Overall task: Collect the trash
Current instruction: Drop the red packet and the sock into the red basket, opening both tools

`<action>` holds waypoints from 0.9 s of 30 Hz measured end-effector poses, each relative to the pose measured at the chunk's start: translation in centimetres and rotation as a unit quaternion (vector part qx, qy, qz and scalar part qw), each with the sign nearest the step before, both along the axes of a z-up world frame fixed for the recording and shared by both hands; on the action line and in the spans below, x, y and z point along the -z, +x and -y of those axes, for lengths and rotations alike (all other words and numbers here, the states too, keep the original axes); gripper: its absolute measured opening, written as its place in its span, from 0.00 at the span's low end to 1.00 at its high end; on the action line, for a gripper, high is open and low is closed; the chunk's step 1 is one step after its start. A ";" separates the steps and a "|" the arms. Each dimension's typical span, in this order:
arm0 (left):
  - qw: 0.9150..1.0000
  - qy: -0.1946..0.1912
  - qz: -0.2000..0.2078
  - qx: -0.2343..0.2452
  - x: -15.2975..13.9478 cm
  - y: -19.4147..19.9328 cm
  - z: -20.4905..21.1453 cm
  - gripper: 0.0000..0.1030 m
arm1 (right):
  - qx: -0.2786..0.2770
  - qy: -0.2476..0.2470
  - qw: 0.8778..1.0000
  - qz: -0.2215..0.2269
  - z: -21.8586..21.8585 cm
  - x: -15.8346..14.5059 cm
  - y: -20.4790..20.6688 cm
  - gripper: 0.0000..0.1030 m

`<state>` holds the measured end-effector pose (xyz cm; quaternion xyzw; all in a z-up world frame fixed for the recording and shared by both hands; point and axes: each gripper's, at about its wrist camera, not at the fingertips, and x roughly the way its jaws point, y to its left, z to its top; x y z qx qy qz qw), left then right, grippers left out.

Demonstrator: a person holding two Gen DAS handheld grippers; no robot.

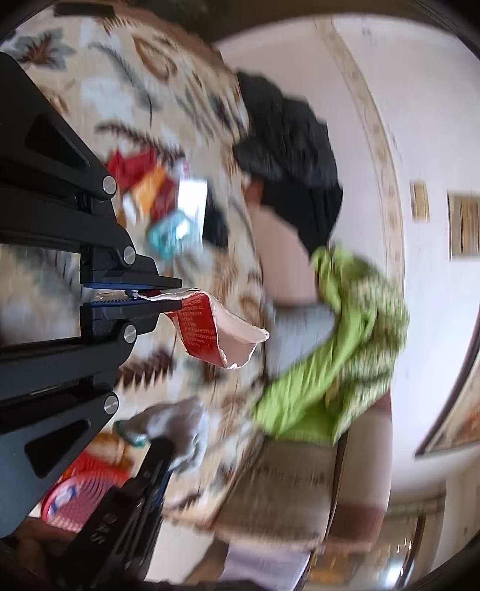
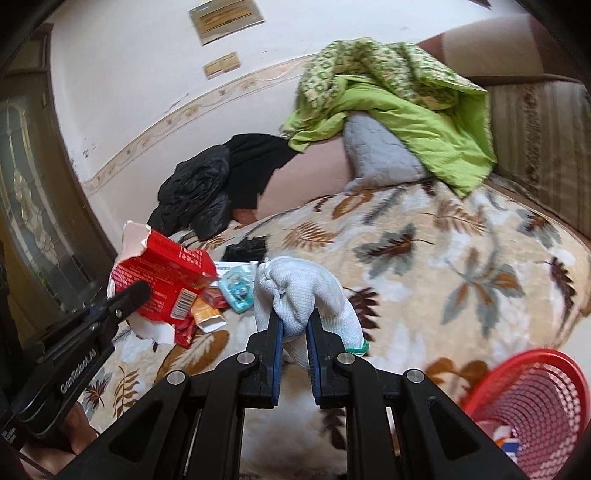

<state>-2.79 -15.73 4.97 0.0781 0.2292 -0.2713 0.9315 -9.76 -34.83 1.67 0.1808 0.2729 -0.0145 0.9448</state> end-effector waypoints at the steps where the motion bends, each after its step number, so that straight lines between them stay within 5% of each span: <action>1: 0.999 -0.005 -0.009 0.031 0.0 -0.8 0.9 0.03 | 0.010 0.002 1.000 0.000 1.1 -0.1 -1.1 0.13; 6: 0.989 -0.014 -0.059 0.132 0.4 -3.0 5.2 0.03 | 0.063 0.026 0.998 -0.008 6.2 0.0 -5.7 0.13; 19: 0.936 0.020 -0.191 0.295 5.2 -7.9 16.8 0.04 | 0.191 0.077 0.976 -0.069 15.9 3.8 -13.9 0.17; 22: 0.932 0.033 -0.201 0.299 6.1 -8.5 18.0 0.19 | 0.207 0.087 0.971 -0.077 16.9 4.4 -14.6 0.42; 24: 0.934 0.030 -0.202 0.293 6.2 -8.1 17.7 0.29 | 0.212 0.082 0.971 -0.075 17.0 4.3 -14.9 0.43; 27: 0.937 0.024 -0.203 0.282 5.9 -7.3 16.8 0.30 | 0.214 0.066 0.972 -0.071 16.8 3.7 -14.7 0.43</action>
